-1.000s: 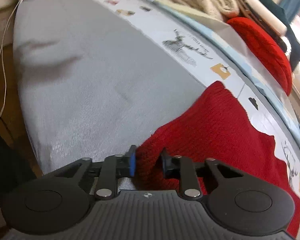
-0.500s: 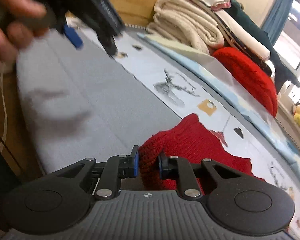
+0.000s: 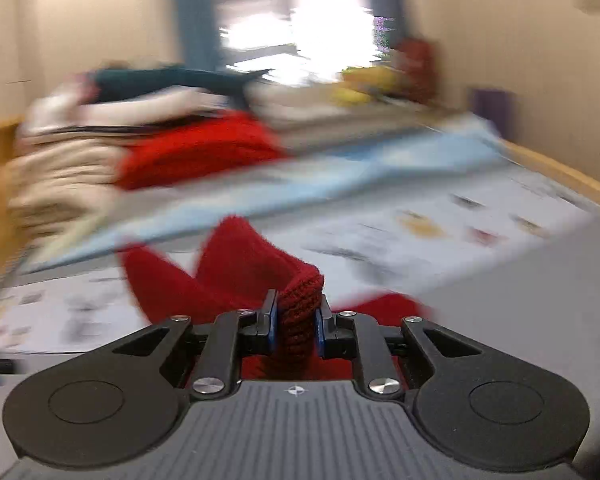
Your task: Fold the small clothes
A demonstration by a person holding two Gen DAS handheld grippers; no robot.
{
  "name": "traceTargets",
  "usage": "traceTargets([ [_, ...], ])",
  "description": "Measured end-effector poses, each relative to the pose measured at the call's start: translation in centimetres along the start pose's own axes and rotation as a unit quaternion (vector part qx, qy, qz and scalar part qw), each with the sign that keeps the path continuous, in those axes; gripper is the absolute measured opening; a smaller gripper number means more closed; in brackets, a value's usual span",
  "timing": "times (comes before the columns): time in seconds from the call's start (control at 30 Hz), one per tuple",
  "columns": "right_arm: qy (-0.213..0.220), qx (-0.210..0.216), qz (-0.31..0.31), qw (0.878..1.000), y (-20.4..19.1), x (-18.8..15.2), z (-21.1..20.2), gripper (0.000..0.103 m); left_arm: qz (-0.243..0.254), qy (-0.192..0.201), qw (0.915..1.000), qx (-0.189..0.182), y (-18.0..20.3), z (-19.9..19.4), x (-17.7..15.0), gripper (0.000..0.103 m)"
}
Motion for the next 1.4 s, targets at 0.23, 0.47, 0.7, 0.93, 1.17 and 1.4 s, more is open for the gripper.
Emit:
traceTargets([
  [0.23,-0.185,-0.126,0.147,0.963,16.5,-8.5,3.4,0.028,0.117,-0.005,0.993,-0.011,8.8,1.7,-1.6,0.085],
  [0.47,-0.18,-0.054,0.124,0.974,18.5,-3.4,2.8,0.048,0.232,-0.001,0.9726,-0.013,14.5,2.5,-4.5,0.085],
  [0.7,-0.155,0.047,0.034,0.986,17.9,2.6,7.7,0.064,0.253,-0.01,0.9675,0.006,15.2,3.1,-5.6,0.085],
  [0.93,-0.21,0.094,0.178,0.957,17.8,0.2,13.2,0.064,0.243,-0.022,0.9696,0.02,14.5,3.9,-5.4,0.085],
  [1.17,-0.258,0.122,0.126,0.95,14.1,-1.9,15.2,0.064,0.227,-0.026,0.9733,0.02,14.5,4.0,-5.4,0.085],
  [1.4,-0.238,0.166,0.07,0.954,12.2,-1.9,13.6,0.022,0.217,-0.027,0.9757,0.012,15.1,3.6,-5.8,0.085],
])
Point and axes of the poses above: each gripper's, at about its wrist camera, not at the fingertips, and z roughly the way its jaws point, y to its right, x to its top, the point moved 10 cm from there along z, roughly the way its jaws point, and after that the axes turned 3 degrees about x, right-handed, at the moved point
